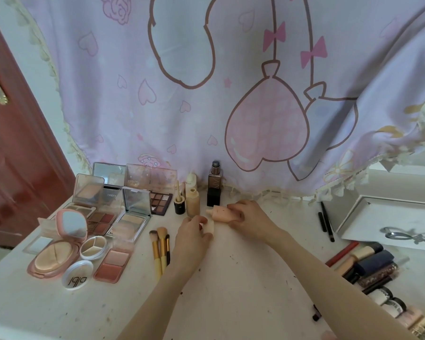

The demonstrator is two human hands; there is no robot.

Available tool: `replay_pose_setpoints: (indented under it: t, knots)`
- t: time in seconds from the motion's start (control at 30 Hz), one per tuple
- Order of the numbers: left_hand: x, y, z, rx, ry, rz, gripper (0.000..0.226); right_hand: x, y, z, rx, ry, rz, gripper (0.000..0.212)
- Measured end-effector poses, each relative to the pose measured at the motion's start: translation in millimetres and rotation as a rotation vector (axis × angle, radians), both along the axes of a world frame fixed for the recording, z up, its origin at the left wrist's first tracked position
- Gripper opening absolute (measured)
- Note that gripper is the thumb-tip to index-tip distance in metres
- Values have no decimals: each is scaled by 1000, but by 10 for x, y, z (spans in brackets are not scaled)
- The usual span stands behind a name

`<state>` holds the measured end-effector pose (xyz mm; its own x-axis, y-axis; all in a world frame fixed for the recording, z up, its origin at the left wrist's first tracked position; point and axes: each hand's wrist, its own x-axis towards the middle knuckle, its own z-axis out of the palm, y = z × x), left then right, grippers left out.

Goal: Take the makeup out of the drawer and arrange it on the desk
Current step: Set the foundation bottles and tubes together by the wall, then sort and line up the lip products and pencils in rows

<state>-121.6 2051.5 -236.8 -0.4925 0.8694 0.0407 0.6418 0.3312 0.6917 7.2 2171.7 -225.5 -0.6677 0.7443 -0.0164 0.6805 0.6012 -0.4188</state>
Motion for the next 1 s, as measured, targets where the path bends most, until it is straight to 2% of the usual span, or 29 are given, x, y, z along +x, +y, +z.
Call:
replay_pose_setpoints:
  t: [0.43,0.67,0.83,1.0]
  knots:
    - [-56,-29,23,60,40,-36,37,-68,-87,22,-61,124,-76,56]
    - [91,-329,18,113,124,-82,37,83,-361,-17,-76,203,-229,58]
    - [474,-568,-64,114,313,-286,33,306,-671,-41,-90,171,-255,52]
    - [777,-572,-196,0,422,-508,43,878,-835,92,49,167,-241,37]
